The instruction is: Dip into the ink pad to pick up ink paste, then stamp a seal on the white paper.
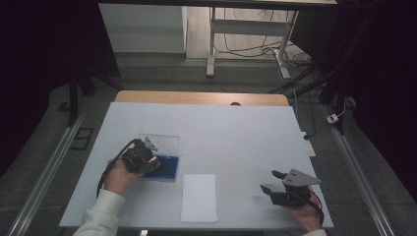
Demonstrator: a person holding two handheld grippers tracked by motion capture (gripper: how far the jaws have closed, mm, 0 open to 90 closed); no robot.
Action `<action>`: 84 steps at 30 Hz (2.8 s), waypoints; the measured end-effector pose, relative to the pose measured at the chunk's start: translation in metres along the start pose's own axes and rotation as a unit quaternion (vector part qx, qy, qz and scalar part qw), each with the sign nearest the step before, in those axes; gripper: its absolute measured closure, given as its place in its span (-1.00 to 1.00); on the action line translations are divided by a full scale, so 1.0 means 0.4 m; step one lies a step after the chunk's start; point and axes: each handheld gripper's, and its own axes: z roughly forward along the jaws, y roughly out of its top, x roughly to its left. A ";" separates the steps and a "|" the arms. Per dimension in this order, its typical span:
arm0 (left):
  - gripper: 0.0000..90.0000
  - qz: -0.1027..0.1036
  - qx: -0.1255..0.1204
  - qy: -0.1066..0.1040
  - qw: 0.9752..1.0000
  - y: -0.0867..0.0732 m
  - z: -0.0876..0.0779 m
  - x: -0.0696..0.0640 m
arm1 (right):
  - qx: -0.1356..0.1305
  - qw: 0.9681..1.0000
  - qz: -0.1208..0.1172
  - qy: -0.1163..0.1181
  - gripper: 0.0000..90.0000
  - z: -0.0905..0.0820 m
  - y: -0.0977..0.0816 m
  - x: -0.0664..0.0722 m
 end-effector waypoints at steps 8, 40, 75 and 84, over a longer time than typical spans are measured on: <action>0.56 0.005 -0.003 0.006 1.000 0.000 -0.003 -0.003 | -0.006 1.000 0.001 0.002 -0.31 -0.003 0.003 0.001; 0.56 -0.014 -0.113 -0.035 0.993 -0.008 -0.136 0.014 | -0.005 1.000 0.002 0.000 -0.31 -0.006 0.001 -0.002; 0.56 0.016 -0.137 -0.074 0.988 0.017 -0.152 -0.037 | -0.002 1.000 -0.001 -0.002 -0.30 -0.005 0.001 0.001; 0.56 0.029 -0.138 -0.094 0.986 0.029 -0.144 -0.060 | -0.004 1.000 0.001 0.000 -0.30 -0.003 -0.001 -0.001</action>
